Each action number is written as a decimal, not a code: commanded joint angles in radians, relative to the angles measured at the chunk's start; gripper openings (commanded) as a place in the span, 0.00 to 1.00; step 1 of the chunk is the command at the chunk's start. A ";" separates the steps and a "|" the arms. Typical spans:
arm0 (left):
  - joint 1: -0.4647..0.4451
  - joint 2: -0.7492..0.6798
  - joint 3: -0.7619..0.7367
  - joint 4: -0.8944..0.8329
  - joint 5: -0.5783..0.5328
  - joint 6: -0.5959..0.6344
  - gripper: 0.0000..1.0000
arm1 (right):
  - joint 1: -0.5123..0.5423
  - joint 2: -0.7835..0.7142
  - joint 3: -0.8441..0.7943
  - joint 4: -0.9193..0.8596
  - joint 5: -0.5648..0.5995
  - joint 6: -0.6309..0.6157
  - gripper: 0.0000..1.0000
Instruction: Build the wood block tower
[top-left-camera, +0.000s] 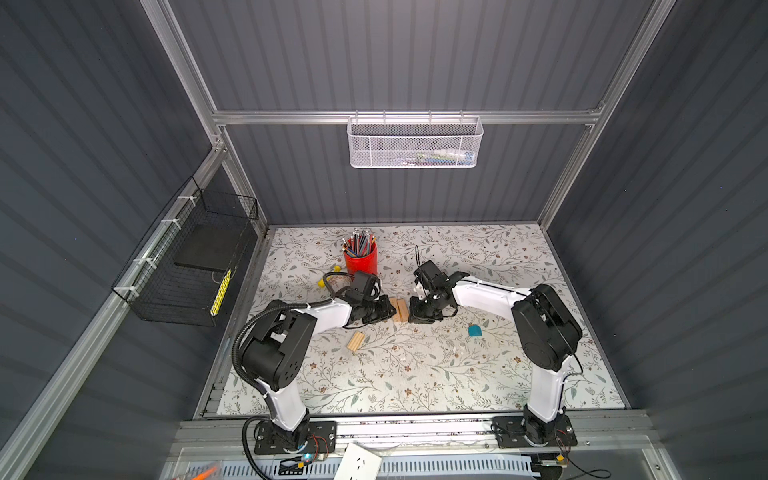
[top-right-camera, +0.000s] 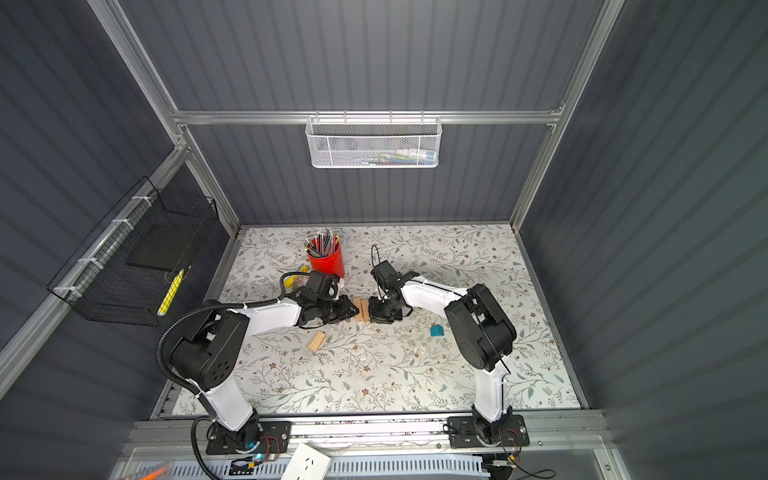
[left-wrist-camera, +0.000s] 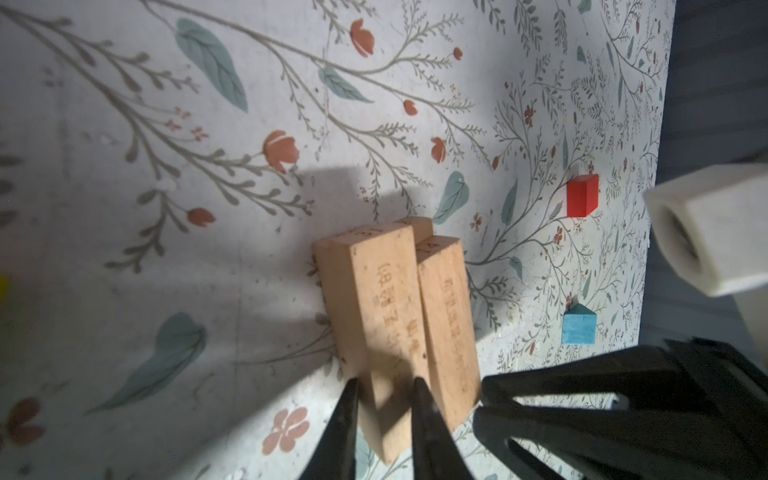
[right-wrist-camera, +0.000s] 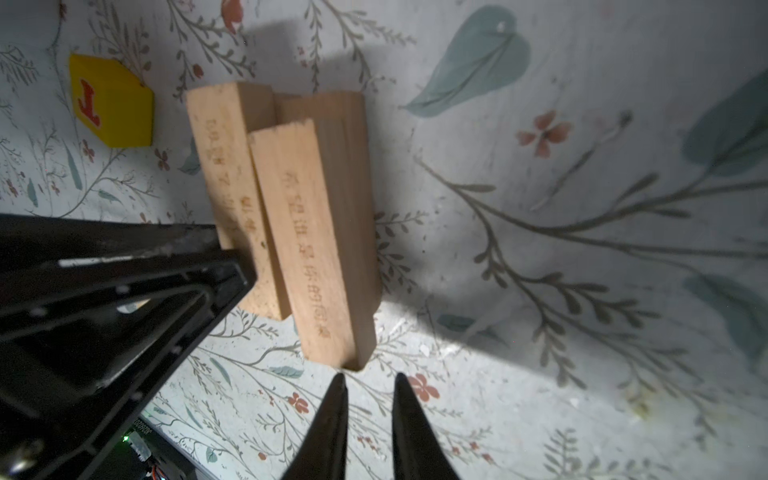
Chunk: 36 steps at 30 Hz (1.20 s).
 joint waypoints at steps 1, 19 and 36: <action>0.008 0.015 0.025 -0.038 0.022 0.026 0.23 | 0.004 0.020 0.026 -0.007 0.020 -0.023 0.21; 0.008 0.021 0.032 -0.043 0.026 0.032 0.23 | 0.010 0.011 0.054 -0.019 -0.002 -0.038 0.20; 0.008 0.022 0.033 -0.046 0.028 0.038 0.23 | -0.049 0.061 0.092 0.033 -0.112 0.031 0.27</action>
